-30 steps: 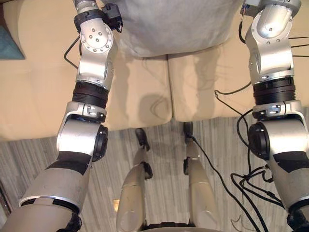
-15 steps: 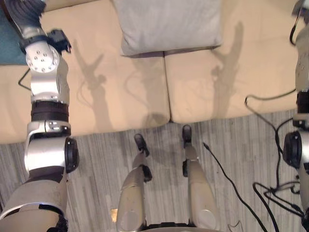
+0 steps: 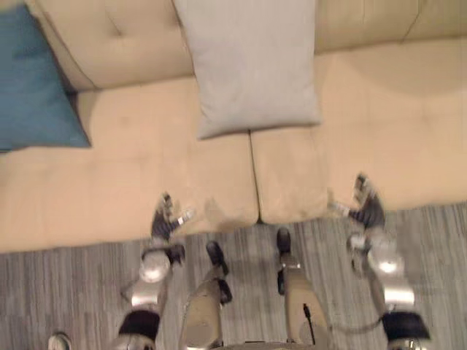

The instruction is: Pick up cushions and gather them together orderly.

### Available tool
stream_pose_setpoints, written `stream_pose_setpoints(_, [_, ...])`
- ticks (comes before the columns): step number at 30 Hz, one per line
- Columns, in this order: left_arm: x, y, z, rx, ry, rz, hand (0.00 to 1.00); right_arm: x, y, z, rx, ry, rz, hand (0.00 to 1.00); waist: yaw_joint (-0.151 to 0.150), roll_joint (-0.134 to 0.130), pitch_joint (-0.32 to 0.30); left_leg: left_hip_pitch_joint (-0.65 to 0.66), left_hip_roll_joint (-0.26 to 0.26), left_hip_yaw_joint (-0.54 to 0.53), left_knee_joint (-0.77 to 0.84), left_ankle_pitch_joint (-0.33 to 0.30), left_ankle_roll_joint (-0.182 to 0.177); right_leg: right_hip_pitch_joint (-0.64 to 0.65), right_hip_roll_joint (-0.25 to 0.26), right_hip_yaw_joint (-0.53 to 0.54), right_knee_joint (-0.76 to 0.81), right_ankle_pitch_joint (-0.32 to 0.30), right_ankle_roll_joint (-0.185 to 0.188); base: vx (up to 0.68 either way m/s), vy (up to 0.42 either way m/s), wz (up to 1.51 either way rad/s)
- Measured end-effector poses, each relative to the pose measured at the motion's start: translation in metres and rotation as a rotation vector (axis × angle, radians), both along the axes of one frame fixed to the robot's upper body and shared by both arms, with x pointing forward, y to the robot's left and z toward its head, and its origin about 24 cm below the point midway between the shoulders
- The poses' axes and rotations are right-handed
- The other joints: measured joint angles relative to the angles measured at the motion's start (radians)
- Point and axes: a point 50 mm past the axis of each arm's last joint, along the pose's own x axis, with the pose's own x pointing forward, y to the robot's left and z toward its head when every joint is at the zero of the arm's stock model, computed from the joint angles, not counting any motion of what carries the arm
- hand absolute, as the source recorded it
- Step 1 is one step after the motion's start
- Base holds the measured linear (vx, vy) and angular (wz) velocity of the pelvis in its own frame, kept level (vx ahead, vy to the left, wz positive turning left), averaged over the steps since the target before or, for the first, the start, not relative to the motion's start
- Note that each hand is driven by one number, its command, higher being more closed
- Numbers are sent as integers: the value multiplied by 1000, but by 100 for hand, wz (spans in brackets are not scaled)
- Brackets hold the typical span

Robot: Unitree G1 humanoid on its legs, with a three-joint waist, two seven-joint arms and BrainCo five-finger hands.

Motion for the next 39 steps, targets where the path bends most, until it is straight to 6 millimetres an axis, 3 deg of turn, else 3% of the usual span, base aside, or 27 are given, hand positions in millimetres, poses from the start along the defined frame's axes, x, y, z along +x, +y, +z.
stream_pose_setpoints(3, [-45,2,-40,-6,208,12,0,-51,1,-57,7,283,-22,0,1,1,-93,74,0,-6,10,-34,-5,72,-2,-4,9,-36,5,117,6,2])
stream_pose_setpoints(6, [-76,7,-63,2,353,35,0,-91,-3,-88,40,468,-80,0,-4,0,-140,132,-6,-24,11,-59,-8,137,-11,-19,5,-55,10,61,21,9])
stream_pose_setpoints(9, [-87,13,-70,9,416,62,0,-113,-8,-101,44,572,-107,0,-2,-9,-155,176,-11,-30,12,-65,-10,187,-19,-27,3,-59,13,17,25,9])
stream_pose_setpoints(14, [-93,16,-72,6,432,79,0,-128,2,-109,81,620,-119,0,-2,-39,-160,203,-7,-59,72,-91,-5,246,-28,-53,7,-66,17,-34,10,14])
stream_pose_setpoints(18, [-86,14,-70,8,414,67,0,-109,12,-107,106,573,-100,0,1,-58,-153,89,25,-46,213,-143,7,188,-19,-36,-2,-31,25,-127,12,-12])
stream_pose_setpoints(20, [-77,13,-65,15,379,57,0,-91,19,-102,117,517,-91,0,11,-73,-149,-11,46,-13,292,-157,25,123,-19,-10,-40,21,67,-178,46,-54])
stream_pose_setpoints(21, [-71,11,-61,10,353,55,0,-83,22,-100,123,494,-89,0,23,-66,-143,-29,80,12,281,-148,41,110,-13,-27,-55,28,85,-181,38,-66])
stream_pose_setpoints(22, [-63,9,-57,12,326,45,0,-76,27,-98,142,476,-77,0,31,-65,-122,-41,103,15,291,-144,48,61,-16,-67,179,-37,38,-157,17,-38])
stream_pose_setpoints(23, [-59,10,-55,25,318,34,0,-77,30,-99,148,478,-71,0,28,-72,-115,-39,104,10,294,-141,53,56,-24,-77,304,-102,24,-148,-15,-12])
stream_pose_setpoints(25, [-55,12,-50,42,295,16,0,-83,36,-102,164,496,-67,0,28,-91,-119,-40,106,-2,322,-136,52,80,-54,-60,586,-197,46,-140,-118,14])
stream_pose_setpoints(27, [-52,12,-47,44,276,16,0,-86,37,-104,163,504,-62,0,30,-107,-123,-55,108,-20,355,-126,38,130,-59,-28,663,-231,80,-146,-215,23])
stream_pose_setpoints(28, [-49,13,-43,50,258,20,0,-83,37,-103,160,498,-57,0,36,-124,-121,-73,115,-35,374,-110,28,155,-45,-29,620,-288,89,-154,-203,20])
stream_pose_setpoints(29, [-49,13,-43,51,258,21,0,-83,37,-103,159,498,-57,0,36,-123,-121,-73,114,-35,374,-109,27,156,-44,-29,619,-289,88,-264,-262,1])
stream_pose_setpoints(30, [-48,4,-45,20,253,30,0,-82,31,-101,140,490,-65,0,51,-93,-126,-91,135,-43,330,-53,15,176,-12,-62,505,-340,39,-312,-248,-29])
stream_pose_setpoints(31, [-47,-4,-45,-7,249,29,0,-78,29,-98,128,476,-70,0,64,-82,-124,-112,144,-37,271,1,0,173,8,-88,426,-381,7,-264,-201,-30])
stream_pose_setpoints(32, [-47,-5,-45,-9,249,29,0,-76,29,-98,127,473,-70,0,63,-80,-122,-114,145,-38,261,11,-1,173,11,-90,416,-385,1,-326,-229,-15])
stream_pose_setpoints(33, [-49,-8,-48,-20,264,30,0,-71,27,-96,117,463,-70,0,54,-56,-104,-120,152,-49,206,67,-1,174,29,-107,369,-389,-26,-334,-179,13])
stream_pose_setpoints(34, [-49,-11,-49,-22,271,18,0,-73,24,-97,110,470,-77,0,43,-38,-95,-107,156,-61,153,83,-13,173,42,-125,360,-371,-49,-388,-195,17])
stream_pose_setpoints(37, [-54,-13,-51,-23,284,10,0,-79,24,-99,114,486,-85,0,31,-51,-93,-100,147,-83,231,63,-17,176,27,-144,327,-334,-77,-249,-44,16])
stream_pose_setpoints(39, [-56,-13,-52,-25,288,9,0,-78,23,-98,109,484,-85,0,28,-56,-91,-91,120,-88,396,-83,-3,167,16,-116,252,-274,-66,-199,32,-19])
